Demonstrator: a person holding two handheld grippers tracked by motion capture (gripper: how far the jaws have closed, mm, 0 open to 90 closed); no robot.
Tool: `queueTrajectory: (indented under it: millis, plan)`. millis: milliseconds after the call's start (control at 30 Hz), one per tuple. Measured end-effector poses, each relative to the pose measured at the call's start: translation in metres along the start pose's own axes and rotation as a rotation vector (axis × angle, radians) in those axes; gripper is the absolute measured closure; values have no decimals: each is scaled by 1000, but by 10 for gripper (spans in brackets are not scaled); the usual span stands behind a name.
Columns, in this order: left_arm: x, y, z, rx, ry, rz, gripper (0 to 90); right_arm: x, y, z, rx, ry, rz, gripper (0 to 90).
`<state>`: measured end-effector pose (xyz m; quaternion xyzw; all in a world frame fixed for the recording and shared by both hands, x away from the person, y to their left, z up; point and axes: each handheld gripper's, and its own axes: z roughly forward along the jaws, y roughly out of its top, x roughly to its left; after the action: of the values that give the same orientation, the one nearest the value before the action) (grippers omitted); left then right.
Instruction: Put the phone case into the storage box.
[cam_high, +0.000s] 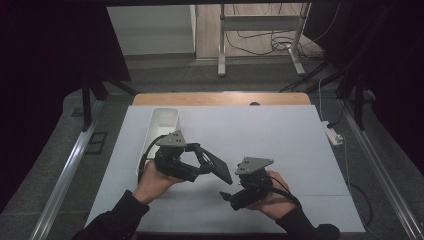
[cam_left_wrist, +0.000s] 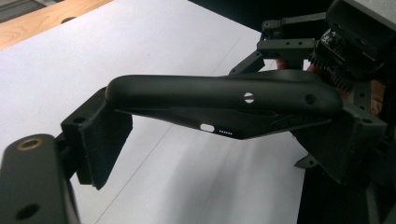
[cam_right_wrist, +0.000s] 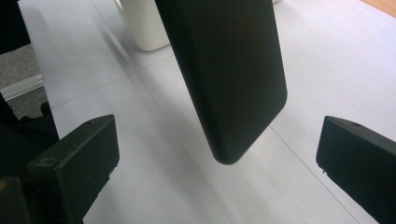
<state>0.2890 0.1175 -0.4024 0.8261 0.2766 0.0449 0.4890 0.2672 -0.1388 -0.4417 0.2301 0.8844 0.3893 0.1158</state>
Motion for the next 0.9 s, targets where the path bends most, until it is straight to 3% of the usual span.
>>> queueTrajectory:
  millis: [267, 567, 900]
  plan:
    - [-8, 6, 7, 11, -5, -13, 146, 2, 2, 7, 10, -41, 7, 79]
    - [-10, 6, 9, 9, -9, -47, 145, 8, 2, 13, 21, -151, -35, 316]
    - [-13, 7, 12, 12, -17, -65, 143, 11, 2, 21, 32, -196, -65, 474]
